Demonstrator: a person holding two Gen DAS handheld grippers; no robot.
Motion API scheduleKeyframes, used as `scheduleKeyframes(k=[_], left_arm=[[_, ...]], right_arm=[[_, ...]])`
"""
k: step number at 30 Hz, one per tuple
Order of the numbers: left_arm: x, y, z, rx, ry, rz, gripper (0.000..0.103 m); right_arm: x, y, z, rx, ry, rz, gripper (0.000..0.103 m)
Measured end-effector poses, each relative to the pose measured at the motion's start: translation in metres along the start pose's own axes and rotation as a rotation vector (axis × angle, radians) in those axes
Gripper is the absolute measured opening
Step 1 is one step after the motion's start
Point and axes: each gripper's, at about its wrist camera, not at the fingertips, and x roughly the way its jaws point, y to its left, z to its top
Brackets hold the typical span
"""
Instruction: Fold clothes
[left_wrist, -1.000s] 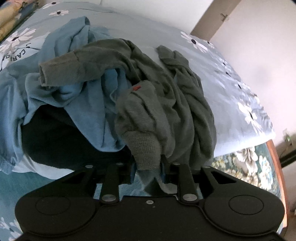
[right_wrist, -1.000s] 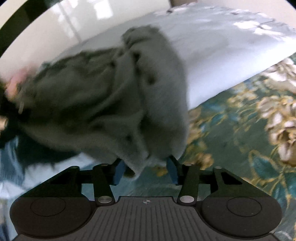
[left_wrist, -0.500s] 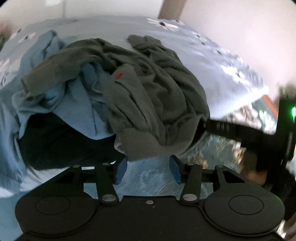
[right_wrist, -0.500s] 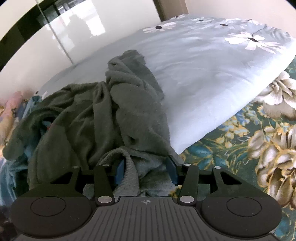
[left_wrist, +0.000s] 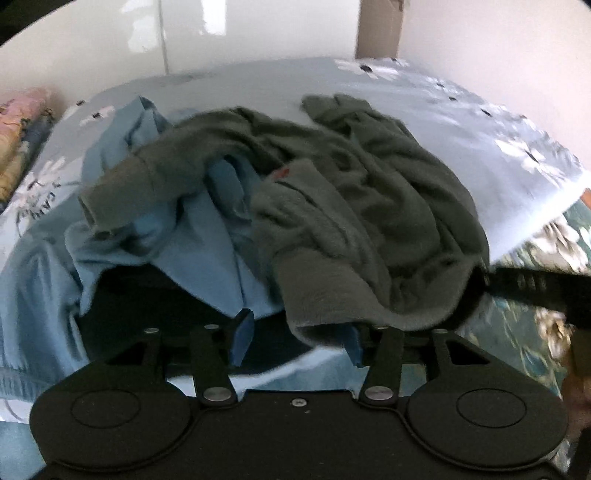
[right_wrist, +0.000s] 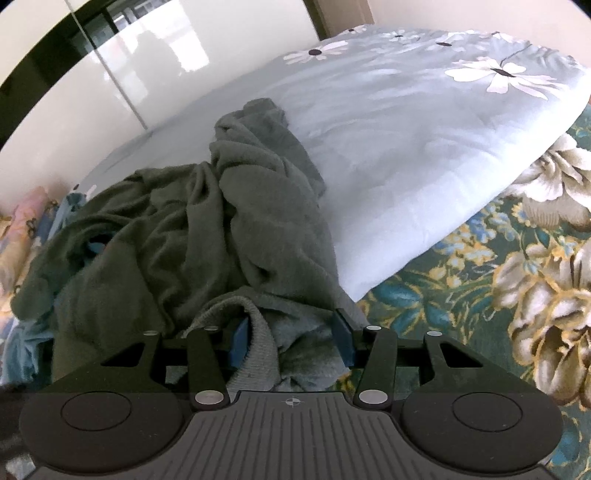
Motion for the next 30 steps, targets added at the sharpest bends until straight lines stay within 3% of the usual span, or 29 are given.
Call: scheduleKeyframes(k=[12, 13, 14, 16, 19, 25, 30], left_arm=[[0.012, -0.025, 0.015, 0.026, -0.065, 0.006, 0.052], [0.013, -0.026, 0.015, 0.037, -0.065, 0.007, 0.052], [0.014, -0.025, 0.014, 0.044, -0.062, 0.006, 0.05], [0.016, -0.025, 0.011, 0.054, -0.056, 0.004, 0.048], [0.019, -0.024, 0.007, 0.068, -0.046, 0.003, 0.048], [0.029, -0.024, 0.003, 0.063, -0.026, 0.016, 0.051], [0.037, -0.03, 0.005, 0.064, -0.041, 0.069, 0.053]], right_arm=[[0.006, 0.006, -0.033, 0.063, 0.074, -0.039, 0.045], [0.006, 0.008, -0.034, 0.058, 0.077, -0.028, 0.042], [0.006, 0.009, -0.034, 0.054, 0.08, -0.015, 0.029], [0.005, 0.01, -0.032, 0.054, 0.068, -0.003, 0.018], [0.002, 0.008, -0.025, 0.063, 0.04, -0.002, 0.01], [-0.008, -0.003, -0.003, 0.102, -0.025, -0.018, 0.009], [-0.014, -0.011, 0.01, 0.11, -0.057, -0.036, 0.009]])
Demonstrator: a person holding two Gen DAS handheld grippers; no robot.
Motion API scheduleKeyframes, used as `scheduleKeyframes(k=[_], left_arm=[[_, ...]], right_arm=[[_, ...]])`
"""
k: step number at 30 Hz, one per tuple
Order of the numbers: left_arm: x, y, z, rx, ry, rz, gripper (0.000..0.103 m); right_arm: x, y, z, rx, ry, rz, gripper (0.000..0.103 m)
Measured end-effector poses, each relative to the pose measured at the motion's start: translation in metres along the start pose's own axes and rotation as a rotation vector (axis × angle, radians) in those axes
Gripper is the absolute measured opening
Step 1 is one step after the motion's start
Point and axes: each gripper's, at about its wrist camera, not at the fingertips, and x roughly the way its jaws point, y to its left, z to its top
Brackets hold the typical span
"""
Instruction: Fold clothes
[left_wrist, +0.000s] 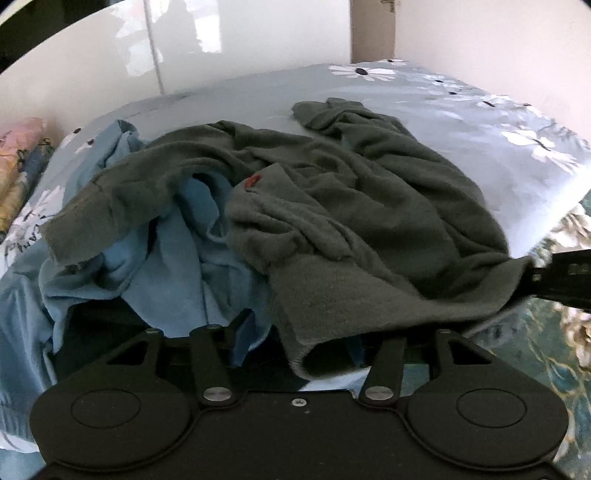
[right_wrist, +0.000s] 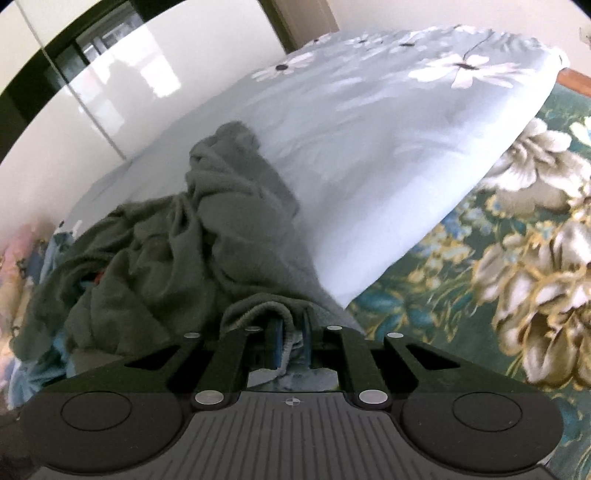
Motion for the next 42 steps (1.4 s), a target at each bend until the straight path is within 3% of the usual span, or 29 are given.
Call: scheduleKeyframes(k=[4, 6, 8, 10, 15, 18, 22, 27, 34, 42], left_arm=[[-0.004, 0.004, 0.007, -0.074, -0.026, -0.004, 0.052], [-0.009, 0.004, 0.01, -0.085, -0.05, -0.02, 0.046], [-0.012, 0.003, 0.012, -0.07, -0.053, -0.037, 0.028], [-0.014, 0.004, 0.013, -0.078, -0.051, -0.047, 0.026], [-0.026, 0.021, 0.015, -0.22, -0.038, -0.047, 0.006], [-0.035, 0.033, 0.017, -0.32, -0.026, -0.049, 0.005], [-0.049, 0.03, 0.021, -0.33, -0.024, -0.033, 0.004], [-0.076, 0.023, 0.02, -0.386, 0.013, -0.049, 0.004], [-0.106, 0.002, 0.009, -0.341, 0.035, -0.094, 0.004], [-0.107, -0.025, -0.002, -0.244, 0.059, -0.125, 0.004]], right_arm=[[0.005, -0.002, -0.002, -0.024, 0.014, -0.013, 0.009], [0.008, -0.002, -0.004, -0.033, 0.025, -0.012, 0.009], [0.01, 0.0, -0.006, -0.044, 0.033, -0.011, 0.009], [0.009, 0.001, -0.006, -0.052, 0.03, -0.004, 0.008], [-0.003, 0.001, -0.004, -0.067, -0.004, -0.007, 0.006], [-0.019, 0.001, 0.001, -0.063, -0.052, -0.004, 0.005], [-0.053, 0.012, 0.005, -0.133, -0.15, 0.022, 0.005], [-0.089, 0.013, 0.01, -0.135, -0.208, 0.016, 0.005], [-0.127, -0.006, 0.009, -0.125, -0.214, -0.001, 0.004], [-0.145, -0.027, -0.001, -0.118, -0.199, -0.032, 0.003]])
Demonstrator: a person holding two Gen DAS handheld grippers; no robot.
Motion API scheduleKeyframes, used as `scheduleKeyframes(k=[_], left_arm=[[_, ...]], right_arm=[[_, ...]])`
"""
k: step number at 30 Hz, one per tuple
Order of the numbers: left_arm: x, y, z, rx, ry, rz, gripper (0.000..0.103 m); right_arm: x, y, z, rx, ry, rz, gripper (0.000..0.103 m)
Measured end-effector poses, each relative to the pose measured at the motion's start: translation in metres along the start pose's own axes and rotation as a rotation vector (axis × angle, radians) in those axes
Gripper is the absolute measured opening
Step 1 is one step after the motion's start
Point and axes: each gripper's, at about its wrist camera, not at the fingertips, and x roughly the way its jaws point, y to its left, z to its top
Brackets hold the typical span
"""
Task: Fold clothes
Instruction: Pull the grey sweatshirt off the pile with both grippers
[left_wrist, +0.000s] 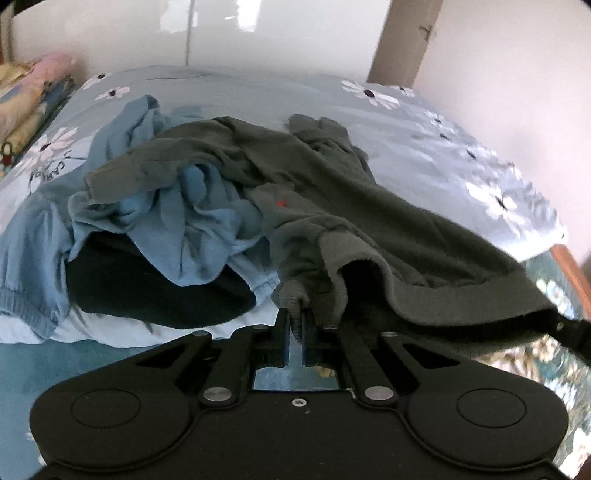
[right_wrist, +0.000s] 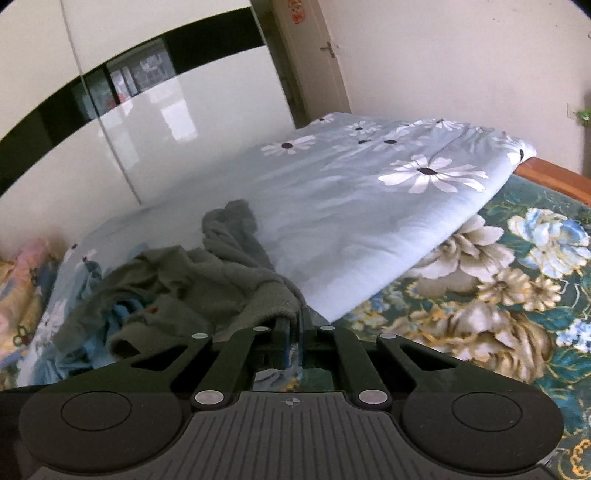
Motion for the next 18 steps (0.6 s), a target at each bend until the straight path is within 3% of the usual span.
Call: scheduleKeyframes(k=[7, 9, 11, 14, 17, 18], left_arm=[[0.028, -0.005, -0.007, 0.074, 0.071, 0.004, 0.011], [0.029, -0.005, -0.01, 0.087, 0.071, -0.002, 0.017], [0.032, -0.006, -0.013, 0.108, 0.084, -0.008, 0.031], [0.042, -0.012, -0.019, 0.135, 0.115, -0.033, 0.032], [0.05, -0.02, -0.025, 0.167, 0.128, -0.042, 0.045], [0.053, -0.023, -0.027, 0.185, 0.136, -0.046, 0.045]], right_arm=[[0.024, -0.006, -0.008, -0.018, 0.036, -0.023, 0.003], [0.03, -0.007, -0.008, -0.013, 0.045, -0.024, 0.003], [0.034, -0.008, -0.008, -0.013, 0.049, -0.025, 0.003], [0.037, -0.005, -0.006, -0.021, 0.041, -0.017, 0.003], [0.039, -0.003, -0.001, -0.018, 0.032, -0.009, 0.003], [0.04, -0.003, 0.0, -0.016, 0.03, -0.008, 0.003]])
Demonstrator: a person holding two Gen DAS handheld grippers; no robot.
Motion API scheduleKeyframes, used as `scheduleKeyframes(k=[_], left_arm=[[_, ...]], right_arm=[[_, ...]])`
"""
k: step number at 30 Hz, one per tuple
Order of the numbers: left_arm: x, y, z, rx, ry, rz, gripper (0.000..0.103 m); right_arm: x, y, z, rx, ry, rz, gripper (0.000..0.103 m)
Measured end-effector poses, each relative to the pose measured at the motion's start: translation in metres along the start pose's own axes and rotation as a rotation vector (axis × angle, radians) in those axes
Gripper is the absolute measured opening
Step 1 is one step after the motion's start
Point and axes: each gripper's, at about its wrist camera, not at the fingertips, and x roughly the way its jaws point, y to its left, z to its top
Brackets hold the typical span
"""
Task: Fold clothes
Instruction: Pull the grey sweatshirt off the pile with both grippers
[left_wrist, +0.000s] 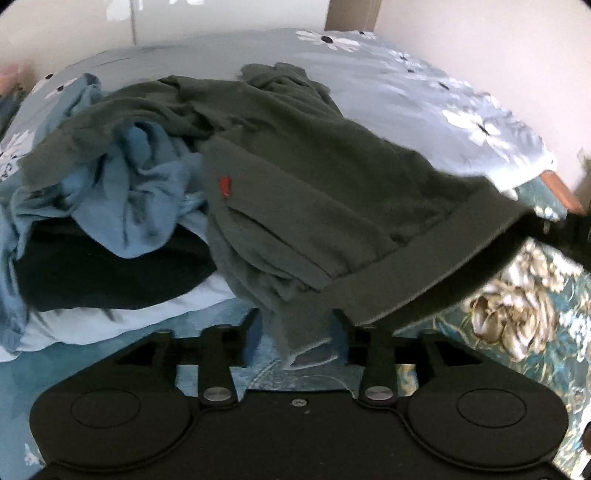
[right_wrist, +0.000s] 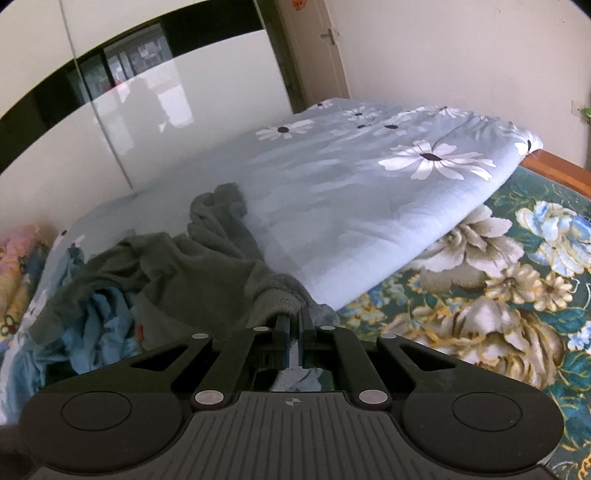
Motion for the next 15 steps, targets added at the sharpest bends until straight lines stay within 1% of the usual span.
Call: scheduleKeyframes(k=[2, 4, 5, 9, 10, 12, 13, 15], left_arm=[[0.007, -0.006, -0.004, 0.036, 0.014, -0.008, 0.045], [0.012, -0.012, -0.007, 0.077, 0.01, 0.006, 0.045], [0.015, -0.015, -0.008, 0.096, 0.0, 0.029, 0.045], [0.034, -0.023, -0.01, 0.164, -0.051, 0.166, 0.046], [0.038, -0.024, -0.01, 0.167, -0.067, 0.195, 0.045], [0.041, -0.022, -0.009, 0.158, -0.097, 0.236, 0.041], [0.042, -0.02, -0.007, 0.145, -0.108, 0.24, 0.034], [0.045, -0.017, -0.003, 0.125, -0.107, 0.232, 0.03]], right_arm=[[0.002, 0.0, 0.003, 0.002, -0.002, 0.002, 0.003], [0.004, 0.0, 0.004, 0.003, -0.004, 0.003, 0.003], [0.004, 0.0, 0.004, 0.003, -0.006, 0.004, 0.003], [0.005, -0.001, 0.003, 0.006, -0.004, 0.009, 0.003], [0.005, -0.002, 0.003, 0.004, -0.003, 0.008, 0.003], [0.005, -0.002, 0.001, -0.005, 0.002, 0.003, 0.003], [0.006, -0.003, -0.001, -0.01, 0.007, 0.001, 0.003], [0.01, -0.004, -0.004, -0.02, 0.023, -0.006, 0.003]])
